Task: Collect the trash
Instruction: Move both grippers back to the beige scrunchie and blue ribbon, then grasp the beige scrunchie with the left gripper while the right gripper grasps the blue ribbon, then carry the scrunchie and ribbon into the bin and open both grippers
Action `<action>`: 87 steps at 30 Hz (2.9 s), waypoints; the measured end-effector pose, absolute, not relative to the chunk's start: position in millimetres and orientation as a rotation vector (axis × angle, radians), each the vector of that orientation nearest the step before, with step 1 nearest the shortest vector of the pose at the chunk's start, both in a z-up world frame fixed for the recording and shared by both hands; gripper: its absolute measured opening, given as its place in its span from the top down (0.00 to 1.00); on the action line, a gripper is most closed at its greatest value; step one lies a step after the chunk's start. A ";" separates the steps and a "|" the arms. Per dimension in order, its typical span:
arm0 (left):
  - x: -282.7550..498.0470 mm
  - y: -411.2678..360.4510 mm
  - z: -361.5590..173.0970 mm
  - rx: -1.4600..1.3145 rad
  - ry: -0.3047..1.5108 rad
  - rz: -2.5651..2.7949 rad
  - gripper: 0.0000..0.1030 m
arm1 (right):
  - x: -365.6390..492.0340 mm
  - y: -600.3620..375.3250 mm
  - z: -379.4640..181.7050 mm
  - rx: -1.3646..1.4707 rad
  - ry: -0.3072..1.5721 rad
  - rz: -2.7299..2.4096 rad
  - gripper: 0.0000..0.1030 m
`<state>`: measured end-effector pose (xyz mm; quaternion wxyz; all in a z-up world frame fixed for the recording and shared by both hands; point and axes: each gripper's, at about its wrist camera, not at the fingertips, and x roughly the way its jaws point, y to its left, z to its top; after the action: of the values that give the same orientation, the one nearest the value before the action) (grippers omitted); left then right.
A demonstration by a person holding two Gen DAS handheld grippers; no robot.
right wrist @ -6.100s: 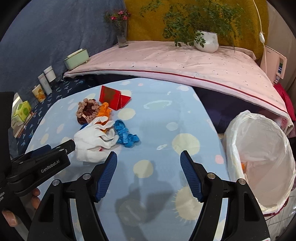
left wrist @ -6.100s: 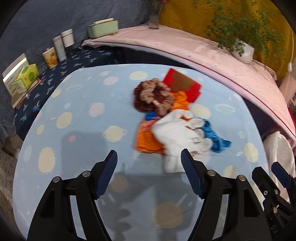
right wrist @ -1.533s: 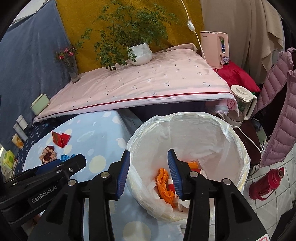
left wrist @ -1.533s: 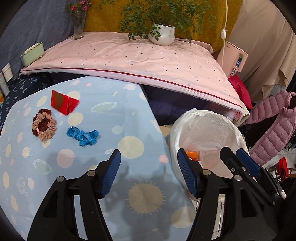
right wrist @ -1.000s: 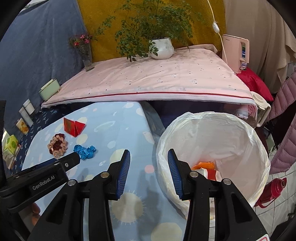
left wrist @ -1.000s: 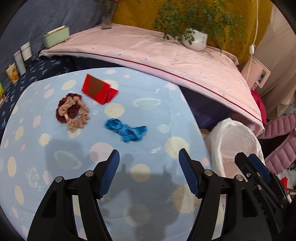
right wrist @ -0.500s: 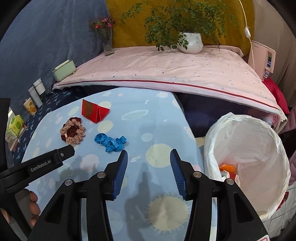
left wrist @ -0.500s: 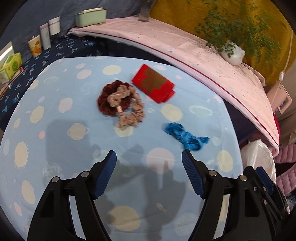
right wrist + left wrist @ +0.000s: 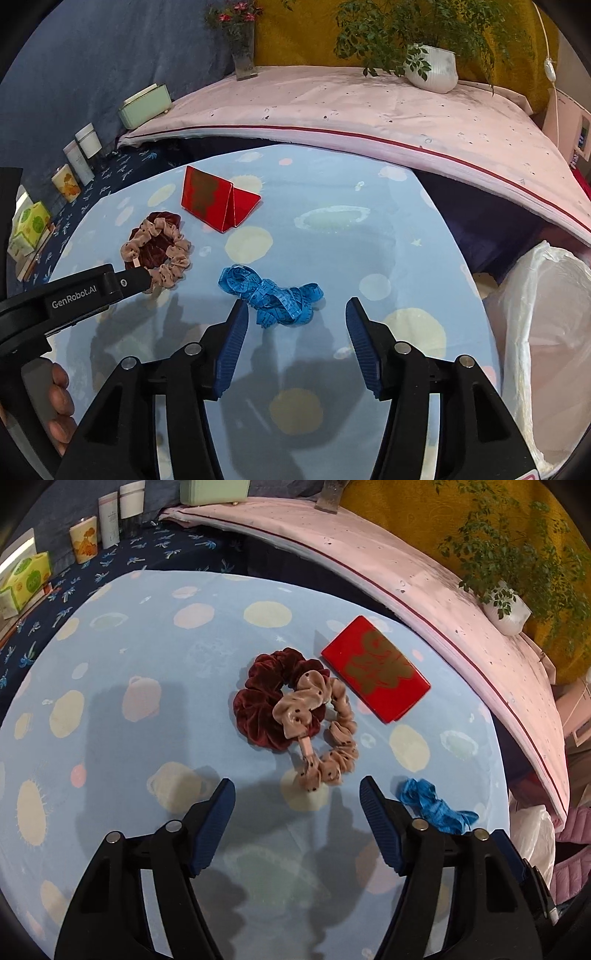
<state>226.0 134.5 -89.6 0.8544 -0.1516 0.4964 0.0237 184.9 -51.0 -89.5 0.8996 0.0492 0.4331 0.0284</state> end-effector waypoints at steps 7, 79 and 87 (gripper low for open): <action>245.4 133.6 -105.1 -0.334 1.084 0.027 0.61 | 211.5 -46.7 -107.6 0.111 0.932 0.053 0.48; 116.1 -172.5 -18.1 0.030 0.975 -0.492 0.54 | 34.7 -311.6 -52.7 0.474 0.702 -0.319 0.66; 118.4 -156.1 -19.1 0.021 0.965 -0.447 0.48 | 40.1 -298.4 -51.2 0.451 0.709 -0.294 0.65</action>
<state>118.4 -156.1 -19.1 0.8620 0.0100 0.4599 -0.2131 40.1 -298.4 -51.2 0.9026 0.2182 0.3427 -0.1421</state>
